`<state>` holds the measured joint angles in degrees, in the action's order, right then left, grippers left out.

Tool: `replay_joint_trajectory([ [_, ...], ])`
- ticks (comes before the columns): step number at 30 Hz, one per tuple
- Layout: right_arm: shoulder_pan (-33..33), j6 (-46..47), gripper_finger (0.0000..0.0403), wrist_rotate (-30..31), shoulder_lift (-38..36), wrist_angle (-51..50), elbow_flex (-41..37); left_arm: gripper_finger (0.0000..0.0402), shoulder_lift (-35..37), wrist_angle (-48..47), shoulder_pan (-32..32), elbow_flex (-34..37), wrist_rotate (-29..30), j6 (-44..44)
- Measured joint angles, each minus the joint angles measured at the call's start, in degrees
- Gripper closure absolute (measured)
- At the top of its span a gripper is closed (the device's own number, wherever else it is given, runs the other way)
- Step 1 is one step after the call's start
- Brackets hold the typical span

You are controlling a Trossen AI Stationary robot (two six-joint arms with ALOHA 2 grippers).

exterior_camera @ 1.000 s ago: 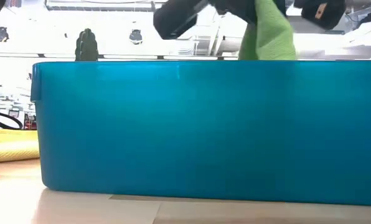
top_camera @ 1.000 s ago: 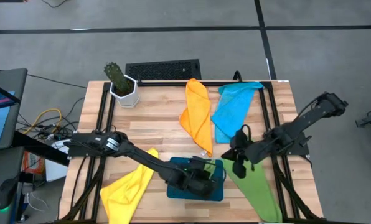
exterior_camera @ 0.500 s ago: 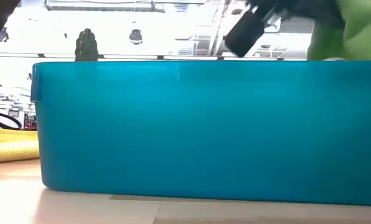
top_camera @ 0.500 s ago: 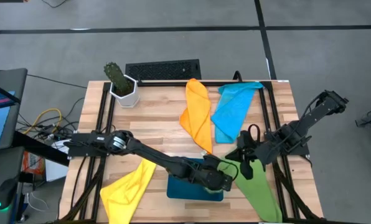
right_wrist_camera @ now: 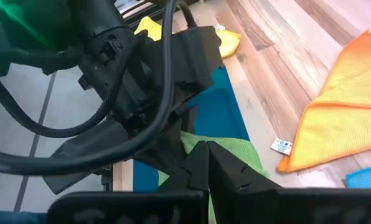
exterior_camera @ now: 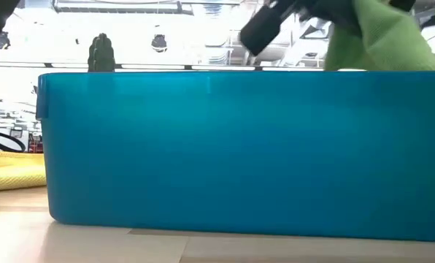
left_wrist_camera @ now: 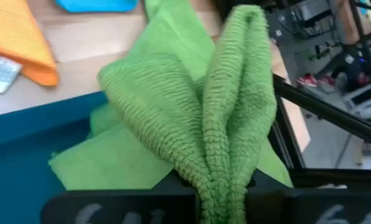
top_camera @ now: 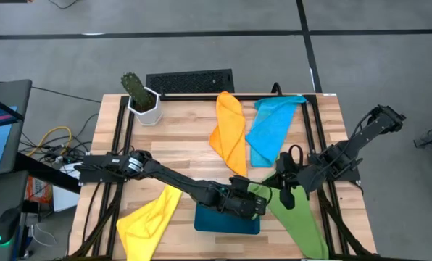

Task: Fold microfiber towels
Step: Put the folded green microfiber towel into the blue bin

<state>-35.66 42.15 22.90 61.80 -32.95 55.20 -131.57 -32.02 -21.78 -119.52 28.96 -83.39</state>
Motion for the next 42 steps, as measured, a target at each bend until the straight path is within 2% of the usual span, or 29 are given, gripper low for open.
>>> replay_joint_trajectory([
  [7,0.0,-0.1,0.0379,0.0,0.1,0.0,0.0,0.0401,0.1,-3.2,-1.1,0.0,0.8,-2.1],
  [15,-1.2,0.0,0.0379,-0.1,2.4,0.3,0.0,0.0401,2.7,-15.6,-5.1,0.0,5.4,-7.8],
  [24,-2.2,0.9,0.0384,-0.3,12.8,5.3,0.0,0.0401,3.3,-35.3,-9.7,0.0,8.2,-22.6],
  [28,-2.2,-0.4,0.0382,-0.7,16.8,9.5,0.0,0.0401,2.9,-40.2,-11.0,0.2,8.2,-24.9],
  [33,-1.3,-3.1,0.0374,-1.3,21.3,14.4,0.0,0.0401,2.0,-43.7,-11.7,0.7,6.1,-26.7],
  [42,1.5,-5.1,0.0386,-6.4,31.6,24.2,0.0,0.0401,1.1,-41.5,-12.5,7.7,1.9,-33.3],
])
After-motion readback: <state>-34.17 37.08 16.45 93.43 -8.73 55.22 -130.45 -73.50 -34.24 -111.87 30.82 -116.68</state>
